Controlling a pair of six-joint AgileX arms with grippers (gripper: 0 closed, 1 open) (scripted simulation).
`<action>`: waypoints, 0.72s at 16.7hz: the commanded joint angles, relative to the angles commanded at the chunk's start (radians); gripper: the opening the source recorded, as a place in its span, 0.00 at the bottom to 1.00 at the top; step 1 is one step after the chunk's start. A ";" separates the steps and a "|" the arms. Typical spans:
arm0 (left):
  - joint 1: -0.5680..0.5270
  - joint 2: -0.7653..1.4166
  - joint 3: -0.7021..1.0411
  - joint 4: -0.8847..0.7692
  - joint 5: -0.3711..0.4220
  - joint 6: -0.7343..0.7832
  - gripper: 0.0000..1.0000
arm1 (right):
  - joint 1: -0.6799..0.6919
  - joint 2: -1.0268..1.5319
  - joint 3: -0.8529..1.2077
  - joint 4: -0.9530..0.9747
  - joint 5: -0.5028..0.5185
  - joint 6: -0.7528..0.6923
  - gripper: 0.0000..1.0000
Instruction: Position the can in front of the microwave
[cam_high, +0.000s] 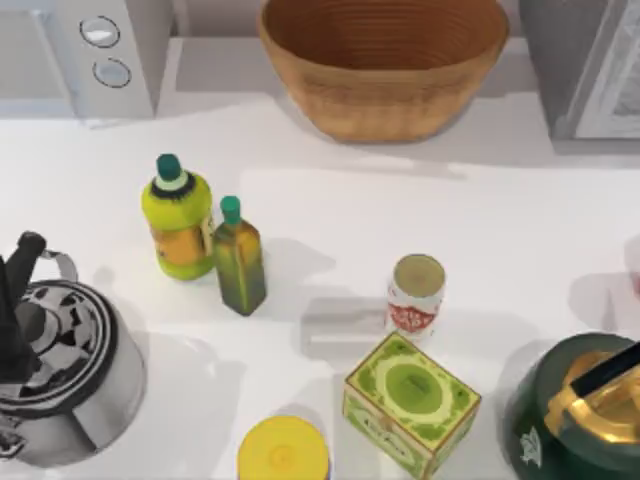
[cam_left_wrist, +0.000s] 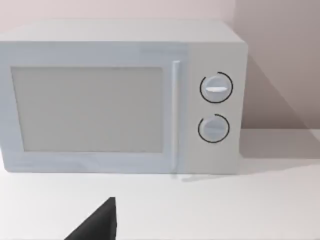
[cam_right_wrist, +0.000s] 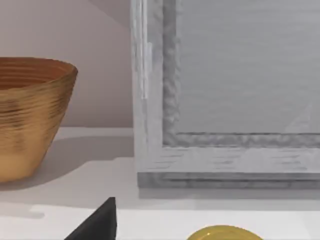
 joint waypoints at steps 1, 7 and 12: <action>0.000 0.000 0.000 0.000 0.000 0.000 1.00 | 0.000 0.000 0.000 0.000 0.000 0.000 1.00; -0.040 0.134 0.143 -0.095 0.006 0.010 1.00 | 0.000 0.000 0.000 0.000 0.000 0.000 1.00; -0.136 0.470 0.483 -0.332 0.008 0.033 1.00 | 0.000 0.000 0.000 0.000 0.000 0.000 1.00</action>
